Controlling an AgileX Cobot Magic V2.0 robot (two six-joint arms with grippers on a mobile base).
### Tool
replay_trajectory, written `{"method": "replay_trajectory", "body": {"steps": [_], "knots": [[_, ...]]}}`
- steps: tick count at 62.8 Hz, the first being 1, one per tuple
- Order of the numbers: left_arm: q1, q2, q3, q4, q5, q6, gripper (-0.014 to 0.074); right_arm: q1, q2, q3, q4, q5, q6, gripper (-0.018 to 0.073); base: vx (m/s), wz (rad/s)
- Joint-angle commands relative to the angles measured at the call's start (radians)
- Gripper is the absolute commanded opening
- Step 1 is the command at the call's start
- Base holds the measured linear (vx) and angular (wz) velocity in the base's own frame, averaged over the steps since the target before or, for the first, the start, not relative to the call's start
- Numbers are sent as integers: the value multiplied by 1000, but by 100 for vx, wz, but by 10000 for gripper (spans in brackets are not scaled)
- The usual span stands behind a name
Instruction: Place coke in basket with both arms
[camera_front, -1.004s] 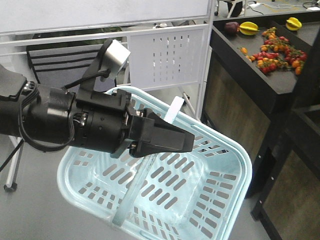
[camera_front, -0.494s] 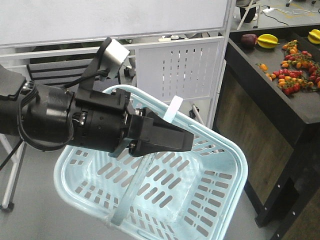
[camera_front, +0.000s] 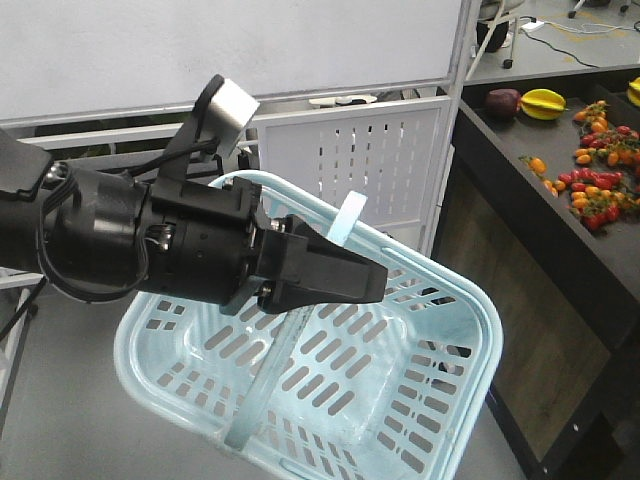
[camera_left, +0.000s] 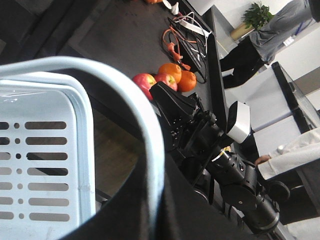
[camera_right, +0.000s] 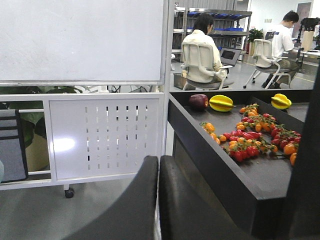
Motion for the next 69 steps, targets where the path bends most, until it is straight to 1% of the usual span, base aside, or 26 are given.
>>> {"method": "replay_trajectory", "body": {"steps": [1,16,30,69], "knots": [[-4,-38,-26,-78,0,9,-6,-8,-18,10,-5,-71,-8,-6,25,0],[-4,-38,-26,-78,-1,9,-6,-8,-18,10,-5,-71,-8,-6,22,7],[-4,-38,-26,-78,-1,9,-6,-8,-18,10,-5,-71,-8,-6,16,23],[-4,-38,-26,-78,-1,9,-6,-8,-18,10,-5,-71,-8,-6,11,43]]}}
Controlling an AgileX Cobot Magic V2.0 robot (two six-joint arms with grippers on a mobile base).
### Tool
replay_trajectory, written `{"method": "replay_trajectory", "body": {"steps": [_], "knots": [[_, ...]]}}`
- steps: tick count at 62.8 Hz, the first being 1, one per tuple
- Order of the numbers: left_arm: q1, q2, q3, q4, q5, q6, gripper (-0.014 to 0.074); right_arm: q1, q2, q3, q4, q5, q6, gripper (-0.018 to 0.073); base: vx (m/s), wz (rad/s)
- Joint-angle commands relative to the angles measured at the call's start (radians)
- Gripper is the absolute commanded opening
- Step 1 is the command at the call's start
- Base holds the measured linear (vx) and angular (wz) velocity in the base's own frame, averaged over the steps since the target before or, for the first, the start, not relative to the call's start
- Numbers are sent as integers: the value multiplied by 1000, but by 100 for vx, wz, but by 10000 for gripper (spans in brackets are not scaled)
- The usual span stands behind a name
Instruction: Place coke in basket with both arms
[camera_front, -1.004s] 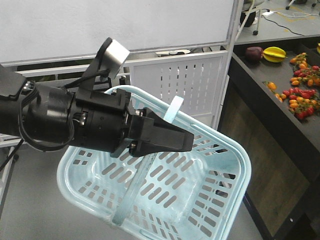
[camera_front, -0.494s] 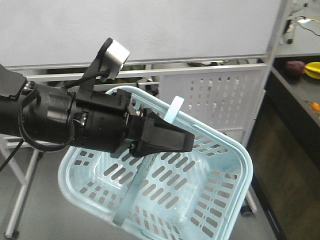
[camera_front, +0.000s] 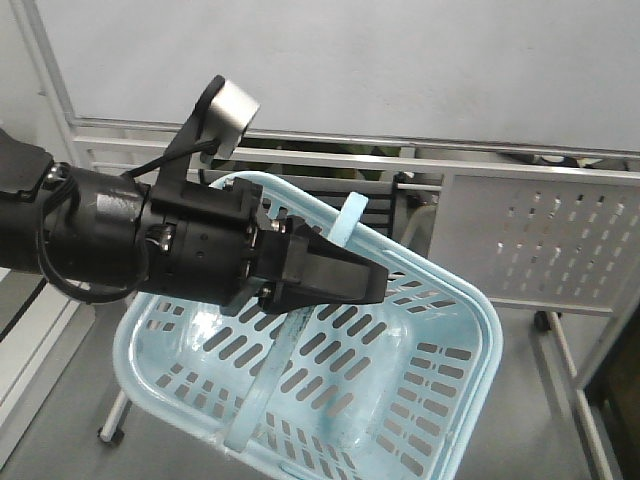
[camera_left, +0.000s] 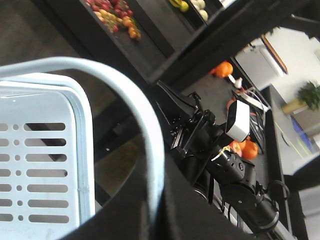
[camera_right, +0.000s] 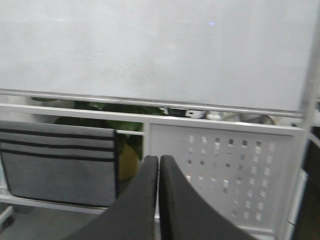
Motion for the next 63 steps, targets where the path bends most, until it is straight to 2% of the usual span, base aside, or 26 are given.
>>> {"method": "replay_trajectory", "body": {"steps": [1,63], "knots": [[-4,-38,-26,-78,0,9,-6,-8,-18,10,-5,-71,-8,-6,11,47],[-4,-38,-26,-78,0,9,-6,-8,-18,10,-5,-71,-8,-6,10,40]]}}
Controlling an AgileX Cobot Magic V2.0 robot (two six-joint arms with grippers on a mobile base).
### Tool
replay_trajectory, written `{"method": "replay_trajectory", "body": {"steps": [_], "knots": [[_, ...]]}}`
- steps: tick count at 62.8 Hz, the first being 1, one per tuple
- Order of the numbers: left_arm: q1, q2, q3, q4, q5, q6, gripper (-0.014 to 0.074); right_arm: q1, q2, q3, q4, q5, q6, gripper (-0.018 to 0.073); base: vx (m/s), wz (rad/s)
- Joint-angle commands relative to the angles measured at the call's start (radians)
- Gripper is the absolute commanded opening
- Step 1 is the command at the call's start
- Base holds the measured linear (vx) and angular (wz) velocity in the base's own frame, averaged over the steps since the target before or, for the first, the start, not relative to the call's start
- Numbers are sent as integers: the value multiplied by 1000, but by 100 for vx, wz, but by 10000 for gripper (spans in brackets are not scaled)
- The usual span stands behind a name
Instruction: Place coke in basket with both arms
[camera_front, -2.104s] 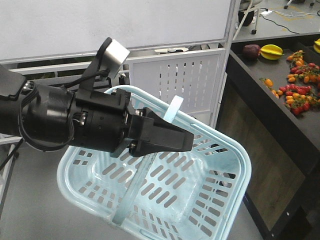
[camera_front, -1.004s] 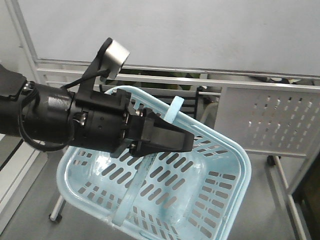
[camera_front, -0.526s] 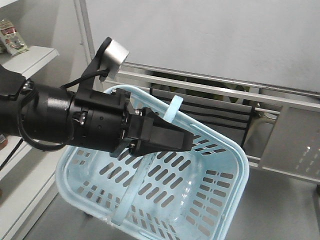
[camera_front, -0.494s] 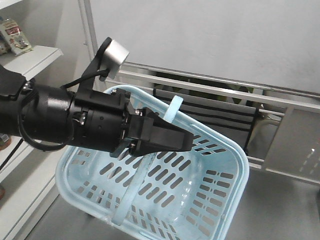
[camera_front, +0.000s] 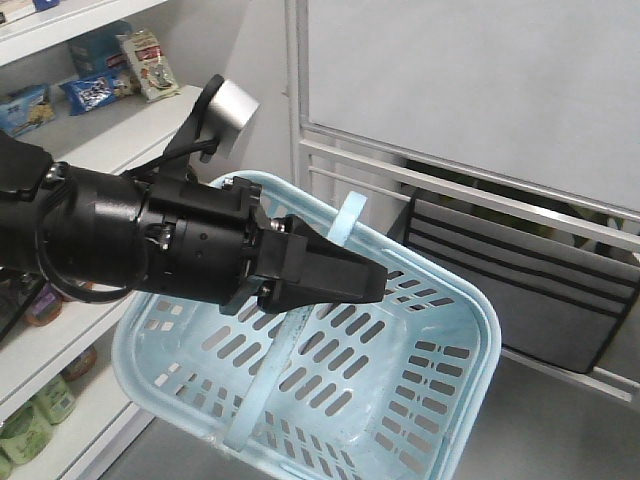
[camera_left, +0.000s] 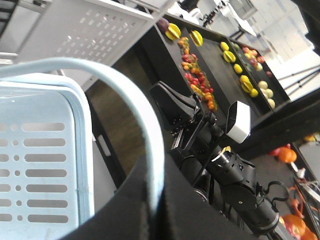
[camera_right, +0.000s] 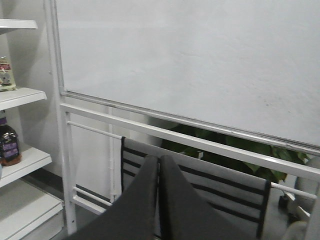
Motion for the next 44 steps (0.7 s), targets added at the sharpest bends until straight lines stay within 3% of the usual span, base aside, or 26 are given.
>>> {"method": "replay_trajectory", "body": {"steps": [1,44], "knots": [[-4,-38,-26,-78,0,9,-6,-8,-18,10,-5,-71,-8,-6,10,38],[-4,-38,-26,-78,0,9,-6,-8,-18,10,-5,-71,-8,-6,8,35]]}}
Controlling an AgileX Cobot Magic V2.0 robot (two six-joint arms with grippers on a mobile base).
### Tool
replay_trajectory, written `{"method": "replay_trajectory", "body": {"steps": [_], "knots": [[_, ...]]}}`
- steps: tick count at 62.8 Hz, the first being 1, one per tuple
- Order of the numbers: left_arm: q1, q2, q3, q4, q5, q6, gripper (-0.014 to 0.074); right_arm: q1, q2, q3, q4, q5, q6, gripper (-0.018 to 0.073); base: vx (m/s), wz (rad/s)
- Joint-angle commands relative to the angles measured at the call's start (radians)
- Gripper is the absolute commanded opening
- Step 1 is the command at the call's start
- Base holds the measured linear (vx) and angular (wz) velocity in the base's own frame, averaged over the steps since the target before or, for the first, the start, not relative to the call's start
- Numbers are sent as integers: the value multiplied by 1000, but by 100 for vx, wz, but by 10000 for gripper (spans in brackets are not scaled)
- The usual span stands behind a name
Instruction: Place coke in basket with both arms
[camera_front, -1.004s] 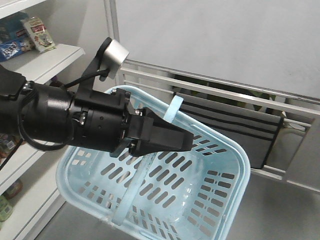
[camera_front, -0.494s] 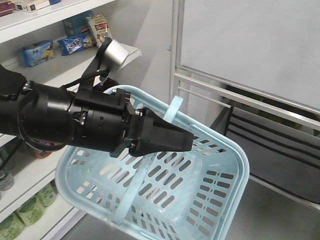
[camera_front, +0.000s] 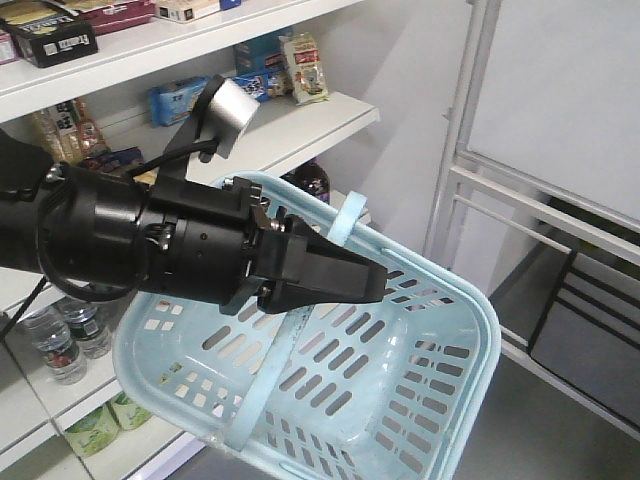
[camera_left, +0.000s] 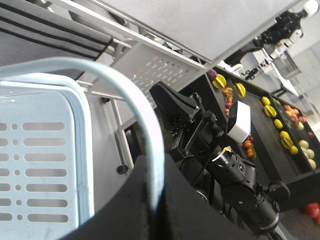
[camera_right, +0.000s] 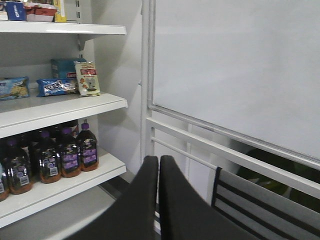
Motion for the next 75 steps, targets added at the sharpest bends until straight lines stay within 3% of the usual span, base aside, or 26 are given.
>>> {"method": "replay_trajectory", "body": {"steps": [1,75], "knots": [[-4,-38,-26,-78,0,9,-6,-8,-18,10,-5,-71,-8,-6,6,35],[-4,-38,-26,-78,-1,9,-6,-8,-18,10,-5,-71,-8,-6,3,52]]}}
